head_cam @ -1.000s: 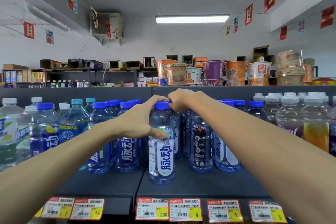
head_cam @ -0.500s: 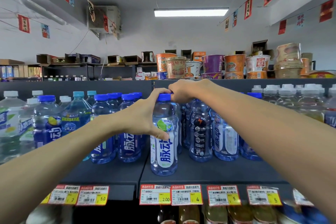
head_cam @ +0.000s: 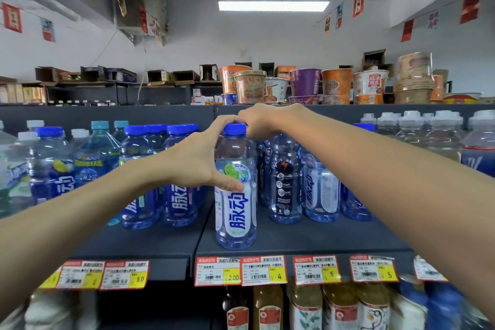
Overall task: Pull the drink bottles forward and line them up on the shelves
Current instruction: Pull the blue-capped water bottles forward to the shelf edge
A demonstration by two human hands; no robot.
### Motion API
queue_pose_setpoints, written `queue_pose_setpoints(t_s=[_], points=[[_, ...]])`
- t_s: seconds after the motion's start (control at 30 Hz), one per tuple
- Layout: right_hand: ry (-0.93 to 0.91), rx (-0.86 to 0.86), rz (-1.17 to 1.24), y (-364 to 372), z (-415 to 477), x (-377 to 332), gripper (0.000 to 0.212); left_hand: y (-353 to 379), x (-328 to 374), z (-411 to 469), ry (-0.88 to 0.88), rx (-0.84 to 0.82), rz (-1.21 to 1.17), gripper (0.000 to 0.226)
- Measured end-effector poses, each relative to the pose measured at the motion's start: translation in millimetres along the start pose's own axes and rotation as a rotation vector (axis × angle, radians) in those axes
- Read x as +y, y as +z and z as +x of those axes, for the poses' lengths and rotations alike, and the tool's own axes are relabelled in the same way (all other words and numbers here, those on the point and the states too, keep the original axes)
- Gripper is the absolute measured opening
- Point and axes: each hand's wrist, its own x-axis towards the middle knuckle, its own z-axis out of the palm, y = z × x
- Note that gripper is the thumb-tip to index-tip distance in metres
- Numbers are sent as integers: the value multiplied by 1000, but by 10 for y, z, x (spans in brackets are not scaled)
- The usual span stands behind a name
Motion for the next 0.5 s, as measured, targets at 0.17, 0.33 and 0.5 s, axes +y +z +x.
queue_pose_setpoints(t_s=[0.17,0.33,0.5], points=[[-7,-5,4,-26,-31,9,8,0,8,7,-9,-26,1,115],[-2,20,13,-8,-29,5,14,3,10,2,-20,-36,-1,115],[50,24,15,6,-37,-25,23,-13,36,-13,-32,-42,-11,113]])
